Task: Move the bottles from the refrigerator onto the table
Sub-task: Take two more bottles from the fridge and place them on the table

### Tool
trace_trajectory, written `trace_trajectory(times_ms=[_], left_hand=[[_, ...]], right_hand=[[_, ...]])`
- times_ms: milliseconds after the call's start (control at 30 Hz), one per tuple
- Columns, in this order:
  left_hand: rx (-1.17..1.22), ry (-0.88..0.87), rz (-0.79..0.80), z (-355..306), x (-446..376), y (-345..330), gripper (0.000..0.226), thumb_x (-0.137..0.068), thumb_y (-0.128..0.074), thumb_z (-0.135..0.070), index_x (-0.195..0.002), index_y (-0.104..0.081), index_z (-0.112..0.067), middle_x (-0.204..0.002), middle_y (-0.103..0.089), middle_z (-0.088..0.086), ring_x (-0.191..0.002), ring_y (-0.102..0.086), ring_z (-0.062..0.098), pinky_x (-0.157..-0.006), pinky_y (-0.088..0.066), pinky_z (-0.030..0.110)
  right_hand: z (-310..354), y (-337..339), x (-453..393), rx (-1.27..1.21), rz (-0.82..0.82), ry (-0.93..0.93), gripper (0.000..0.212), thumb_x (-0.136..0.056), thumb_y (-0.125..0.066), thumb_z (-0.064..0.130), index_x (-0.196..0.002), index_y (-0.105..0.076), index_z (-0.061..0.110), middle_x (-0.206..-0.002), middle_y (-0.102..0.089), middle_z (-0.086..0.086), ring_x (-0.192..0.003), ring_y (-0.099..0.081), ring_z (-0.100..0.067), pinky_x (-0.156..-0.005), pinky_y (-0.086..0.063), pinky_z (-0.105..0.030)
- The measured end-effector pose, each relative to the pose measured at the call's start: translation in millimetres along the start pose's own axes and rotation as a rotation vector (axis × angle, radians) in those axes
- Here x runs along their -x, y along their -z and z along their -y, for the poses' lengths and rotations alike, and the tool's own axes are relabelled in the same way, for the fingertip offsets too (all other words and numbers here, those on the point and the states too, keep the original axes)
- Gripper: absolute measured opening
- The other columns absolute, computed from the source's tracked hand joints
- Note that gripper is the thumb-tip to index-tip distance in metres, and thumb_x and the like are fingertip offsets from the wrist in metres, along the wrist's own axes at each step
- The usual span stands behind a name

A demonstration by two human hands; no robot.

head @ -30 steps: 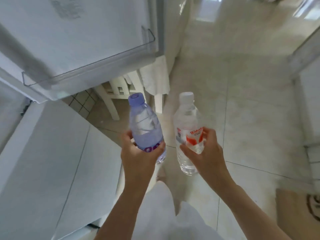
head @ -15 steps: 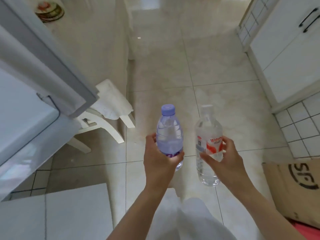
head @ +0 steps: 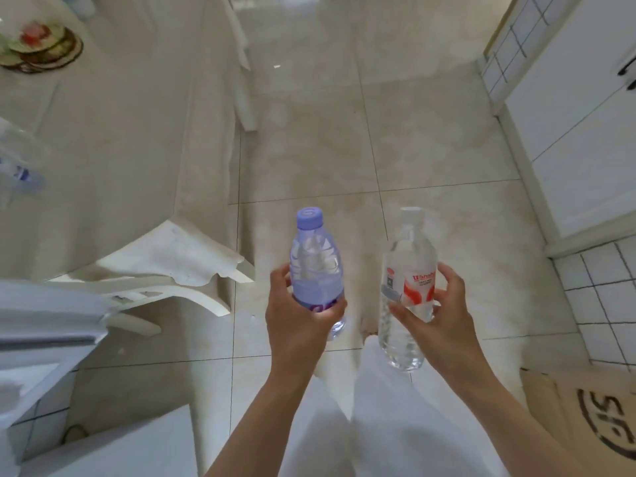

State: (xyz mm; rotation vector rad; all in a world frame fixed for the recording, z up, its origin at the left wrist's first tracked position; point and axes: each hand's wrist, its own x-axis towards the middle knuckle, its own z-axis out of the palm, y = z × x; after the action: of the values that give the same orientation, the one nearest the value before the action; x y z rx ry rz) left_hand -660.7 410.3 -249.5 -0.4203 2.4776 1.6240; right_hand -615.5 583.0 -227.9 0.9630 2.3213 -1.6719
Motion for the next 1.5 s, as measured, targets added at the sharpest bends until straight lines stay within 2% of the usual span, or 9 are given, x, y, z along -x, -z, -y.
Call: trace_trajectory(times_ms=[200,300,400,500,867,967,1100,1367,1500], left_hand=[[0.053,0.066,-0.180,-40.6,-51.8,-29.9,0.076,-0.055,-0.093,-0.024,-0.114,-0.046,-0.031,-0.097,-0.061,-0.023,-0.088,-0.066,0.005,-0.070,-0.052,0.017],[0.088,0.112,-0.256,-51.4,-76.0,-33.2,0.074,-0.055,-0.092,-0.024,-0.112,-0.046,-0.032,-0.098,-0.063,-0.019,-0.087,-0.066,0.006,-0.071,-0.052,0.022],[0.142,0.163,-0.330,-58.1,-102.2,-29.7,0.076,-0.054,-0.093,-0.022,-0.115,-0.047,-0.029,-0.104,-0.064,-0.013,-0.088,-0.066,0.005,-0.069,-0.050,0.019],[0.163,0.205,-0.388,-56.9,-131.4,-20.3,0.076,-0.056,-0.093,-0.020,-0.116,-0.047,-0.027,-0.105,-0.063,-0.012,-0.088,-0.064,0.001,-0.070,-0.049,0.020],[0.192,0.264,-0.555,-59.3,-280.9,64.0,0.076,-0.056,-0.092,-0.015,-0.117,-0.047,-0.024,-0.101,-0.062,-0.014,-0.086,-0.064,0.004,-0.071,-0.050,0.024],[0.196,0.271,-0.594,-59.1,-318.3,86.7,0.070,-0.056,-0.091,-0.012,-0.112,-0.050,-0.022,-0.095,-0.065,-0.009,-0.084,-0.066,0.009,-0.071,-0.052,0.028],[0.200,0.287,-0.672,-60.1,-357.8,110.9,0.068,-0.055,-0.092,-0.017,-0.109,-0.052,-0.022,-0.093,-0.065,-0.012,-0.085,-0.064,0.005,-0.071,-0.050,0.027],[0.248,0.399,-0.779,-59.0,-419.0,147.5,0.072,-0.047,-0.088,-0.037,-0.109,-0.053,-0.026,-0.096,-0.069,-0.009,-0.087,-0.067,0.016,-0.077,-0.055,0.039],[0.229,0.489,-0.826,-58.4,-458.7,164.3,0.067,-0.050,-0.088,-0.043,-0.106,-0.057,-0.025,-0.088,-0.069,-0.011,-0.080,-0.067,0.013,-0.070,-0.053,0.034]], right_hand=[[50.1,19.3,-92.5,0.091,0.148,0.123,0.072,-0.076,-0.077,0.024,-0.131,-0.033,0.032,-0.111,-0.056,0.012,-0.096,-0.057,-0.006,-0.069,-0.040,-0.005],[79.3,16.1,-130.3,0.151,0.211,0.200,0.073,-0.073,-0.080,0.023,-0.129,-0.035,0.031,-0.111,-0.057,0.011,-0.097,-0.058,-0.009,-0.069,-0.039,-0.004],[110.6,1.6,-164.2,0.198,0.291,0.254,0.072,-0.071,-0.081,0.022,-0.125,-0.036,0.034,-0.108,-0.057,0.015,-0.091,-0.056,0.004,-0.065,-0.041,-0.003],[135.1,-23.5,-194.1,0.222,0.366,0.277,0.072,-0.071,-0.081,0.021,-0.127,-0.037,0.031,-0.109,-0.059,0.012,-0.097,-0.060,-0.006,-0.070,-0.042,-0.008],[260.0,-179.6,-283.7,0.392,0.549,0.420,0.051,-0.071,-0.081,0.026,-0.112,-0.051,0.028,-0.102,-0.065,0.010,-0.089,-0.060,-0.006,-0.067,-0.039,-0.009],[288.8,-215.2,-297.7,0.356,0.578,0.428,0.059,-0.070,-0.081,0.024,-0.116,-0.045,0.033,-0.106,-0.062,0.012,-0.095,-0.060,-0.004,-0.072,-0.042,-0.015],[322.4,-255.1,-313.5,0.348,0.654,0.451,0.073,-0.071,-0.081,0.021,-0.127,-0.038,0.038,-0.106,-0.061,0.018,-0.090,-0.057,0.015,-0.064,-0.044,-0.006],[370.6,-329.0,-354.9,0.415,0.793,0.463,0.081,-0.070,-0.081,0.019,-0.127,-0.032,0.051,-0.105,-0.062,0.018,-0.090,-0.057,0.010,-0.064,-0.040,-0.011],[402.0,-374.5,-382.5,0.459,0.896,0.494,0.082,-0.069,-0.082,0.020,-0.119,-0.030,0.060,-0.098,-0.059,0.024,-0.086,-0.057,0.013,-0.061,-0.040,-0.008]])
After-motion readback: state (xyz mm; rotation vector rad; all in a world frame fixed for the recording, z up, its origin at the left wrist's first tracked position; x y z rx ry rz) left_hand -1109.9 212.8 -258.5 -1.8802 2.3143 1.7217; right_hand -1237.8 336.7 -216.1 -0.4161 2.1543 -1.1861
